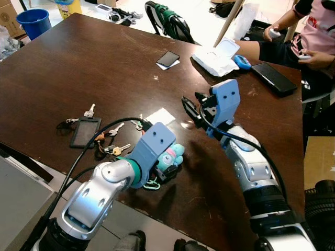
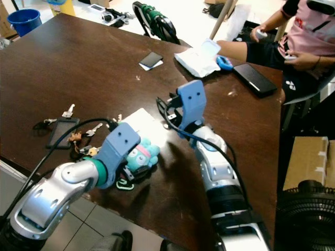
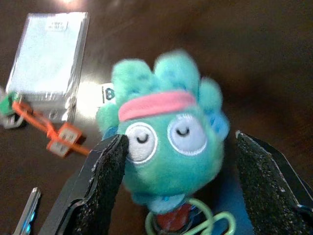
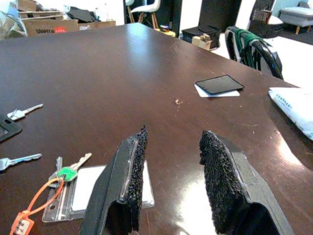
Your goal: Hang keys on a hook
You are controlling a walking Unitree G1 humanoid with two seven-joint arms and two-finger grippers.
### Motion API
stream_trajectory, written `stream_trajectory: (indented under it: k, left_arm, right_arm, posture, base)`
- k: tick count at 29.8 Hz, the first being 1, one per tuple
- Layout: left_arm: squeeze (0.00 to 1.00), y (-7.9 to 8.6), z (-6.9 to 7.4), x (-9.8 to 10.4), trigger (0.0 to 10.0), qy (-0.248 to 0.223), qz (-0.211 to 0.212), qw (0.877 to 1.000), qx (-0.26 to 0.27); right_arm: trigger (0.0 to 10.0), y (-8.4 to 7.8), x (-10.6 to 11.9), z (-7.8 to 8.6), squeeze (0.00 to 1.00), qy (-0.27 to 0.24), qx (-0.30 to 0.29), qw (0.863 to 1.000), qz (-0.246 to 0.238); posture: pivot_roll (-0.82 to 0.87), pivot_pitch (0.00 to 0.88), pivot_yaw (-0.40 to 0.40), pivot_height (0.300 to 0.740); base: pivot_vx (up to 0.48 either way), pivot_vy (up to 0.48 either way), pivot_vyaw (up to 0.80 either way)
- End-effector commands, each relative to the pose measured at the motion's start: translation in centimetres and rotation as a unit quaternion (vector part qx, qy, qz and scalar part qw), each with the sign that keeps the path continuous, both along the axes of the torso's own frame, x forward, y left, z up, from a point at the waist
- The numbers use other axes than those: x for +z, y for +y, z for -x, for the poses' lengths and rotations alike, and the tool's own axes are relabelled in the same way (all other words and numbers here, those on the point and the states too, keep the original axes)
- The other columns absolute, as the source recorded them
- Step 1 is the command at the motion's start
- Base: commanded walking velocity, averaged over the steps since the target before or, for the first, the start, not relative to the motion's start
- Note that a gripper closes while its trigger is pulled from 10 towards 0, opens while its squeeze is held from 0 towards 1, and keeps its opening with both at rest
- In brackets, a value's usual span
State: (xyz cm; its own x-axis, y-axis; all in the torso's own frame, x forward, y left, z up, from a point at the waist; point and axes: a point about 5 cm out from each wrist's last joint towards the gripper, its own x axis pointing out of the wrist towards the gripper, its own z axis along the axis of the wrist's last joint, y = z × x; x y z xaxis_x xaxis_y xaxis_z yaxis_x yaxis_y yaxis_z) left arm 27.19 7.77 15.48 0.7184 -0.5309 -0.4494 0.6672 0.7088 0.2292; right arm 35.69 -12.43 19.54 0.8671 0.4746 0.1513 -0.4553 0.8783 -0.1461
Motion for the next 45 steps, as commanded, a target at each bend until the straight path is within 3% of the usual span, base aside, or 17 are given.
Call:
stream_trajectory:
  k: [1, 8, 13, 14, 15, 16, 19, 20, 25, 35, 36, 39, 41, 42, 43, 45]
  left_arm:
    - [0.00, 0.2, 0.1, -0.7, 10.0, 0.006, -0.016, 1.000, 0.001]
    - [0.00, 1.1, -0.2, -2.4, 10.0, 0.013, -0.054, 0.997, 0.045]
    - [0.00, 1.4, -0.3, -2.6, 10.0, 0.015, -0.059, 0.996, 0.058]
    - [0.00, 1.4, -0.3, -2.7, 9.6, 0.016, -0.059, 0.996, 0.061]
    - [0.00, 1.5, -0.3, -2.7, 5.8, 0.016, -0.059, 0.996, 0.066]
    - [0.00, 1.6, -0.3, -2.7, 4.2, 0.015, -0.059, 0.996, 0.070]
    - [0.00, 1.6, -0.4, -2.7, 3.4, 0.015, -0.059, 0.995, 0.073]
    - [0.00, 1.7, -0.4, -2.6, 0.0, 0.014, -0.056, 0.995, 0.077]
    - [0.00, 1.8, -0.6, -2.5, 0.0, 0.013, -0.047, 0.995, 0.088]
    - [0.00, 2.6, -1.9, -0.7, 0.0, -0.007, 0.031, 0.986, 0.162]
    - [0.00, 2.7, -2.4, 0.3, 0.0, -0.034, 0.046, 0.983, 0.177]
    - [0.00, 2.8, -2.8, 1.1, 0.0, -0.057, 0.056, 0.979, 0.187]
    - [0.00, 3.3, -3.8, 3.9, 0.0, -0.134, 0.082, 0.963, 0.217]
    - [0.00, 3.3, -3.8, 3.9, 0.0, -0.134, 0.082, 0.963, 0.217]
    - [0.00, 3.6, -4.0, 5.3, 10.0, -0.163, 0.092, 0.956, 0.226]
    - [0.00, 3.9, -4.0, 7.2, 10.0, -0.195, 0.122, 0.945, 0.234]
  right_arm:
    - [10.0, 0.1, -0.3, 0.0, 0.00, 0.003, 0.000, 1.000, 0.000]
    - [10.0, 0.2, -0.4, 0.1, 0.00, 0.001, 0.001, 1.000, -0.004]
    - [10.0, 0.3, -0.4, 0.1, 0.00, 0.001, 0.002, 1.000, -0.005]
    - [10.0, 0.3, -0.4, 0.1, 0.00, 0.001, 0.002, 1.000, -0.005]
    - [10.0, 0.3, -0.4, 0.1, 0.00, 0.001, 0.002, 1.000, -0.005]
    - [10.0, 0.3, -0.4, 0.1, 0.00, 0.001, 0.002, 1.000, -0.005]
    - [10.0, 0.3, -0.4, 0.1, 0.00, 0.001, 0.002, 1.000, -0.006]
    - [10.0, 0.3, -0.4, 0.1, 0.00, 0.001, 0.002, 1.000, -0.006]
    - [10.0, 0.3, -0.4, 0.1, 0.00, 0.001, 0.003, 1.000, -0.007]
    - [10.0, 0.6, -0.5, 0.1, 0.00, 0.001, 0.005, 1.000, -0.008]
    - [10.0, 0.6, -0.5, 0.1, 0.00, 0.001, 0.005, 1.000, -0.009]
    - [10.0, 0.7, -0.4, 0.1, 0.00, 0.001, 0.005, 1.000, -0.010]
    - [10.0, 0.7, -0.3, 0.1, 0.00, -0.001, 0.005, 1.000, -0.013]
    - [10.0, 0.7, -0.3, 0.1, 0.00, -0.001, 0.005, 1.000, -0.013]
    - [10.0, 0.7, -0.2, 0.2, 0.00, -0.003, 0.004, 1.000, -0.016]
    - [10.0, 0.8, 0.2, 0.3, 0.00, -0.008, 0.003, 1.000, -0.024]
  posture:
    - [0.14, 0.052, 0.105, 0.740]
    - [0.14, 0.055, 0.109, 0.740]
    - [0.14, 0.058, 0.110, 0.740]
    - [0.14, 0.058, 0.110, 0.740]
    - [0.14, 0.058, 0.110, 0.740]
    - [0.14, 0.058, 0.110, 0.740]
    - [0.14, 0.058, 0.110, 0.740]
    - [0.14, 0.058, 0.110, 0.740]
    - [0.14, 0.057, 0.110, 0.740]
    - [0.14, 0.048, 0.105, 0.740]
    - [0.14, 0.048, 0.102, 0.740]
    - [0.14, 0.048, 0.102, 0.740]
    - [0.14, 0.049, 0.100, 0.740]
    - [0.14, 0.049, 0.100, 0.740]
    - [0.14, 0.051, 0.099, 0.740]
    - [0.14, 0.051, 0.099, 0.740]
  base:
    - [0.000, 0.000, 0.00]
    - [0.000, 0.000, 0.00]
    - [0.000, 0.000, 0.00]
    - [0.000, 0.000, 0.00]
    - [0.000, 0.000, 0.00]
    - [0.000, 0.000, 0.00]
    - [0.000, 0.000, 0.00]
    - [0.000, 0.000, 0.00]
    - [0.000, 0.000, 0.00]
    - [0.000, 0.000, 0.00]
    - [0.000, 0.000, 0.00]
    - [0.000, 0.000, 0.00]
    - [0.000, 0.000, 0.00]
    - [0.000, 0.000, 0.00]
    - [0.000, 0.000, 0.00]
    - [0.000, 0.000, 0.00]
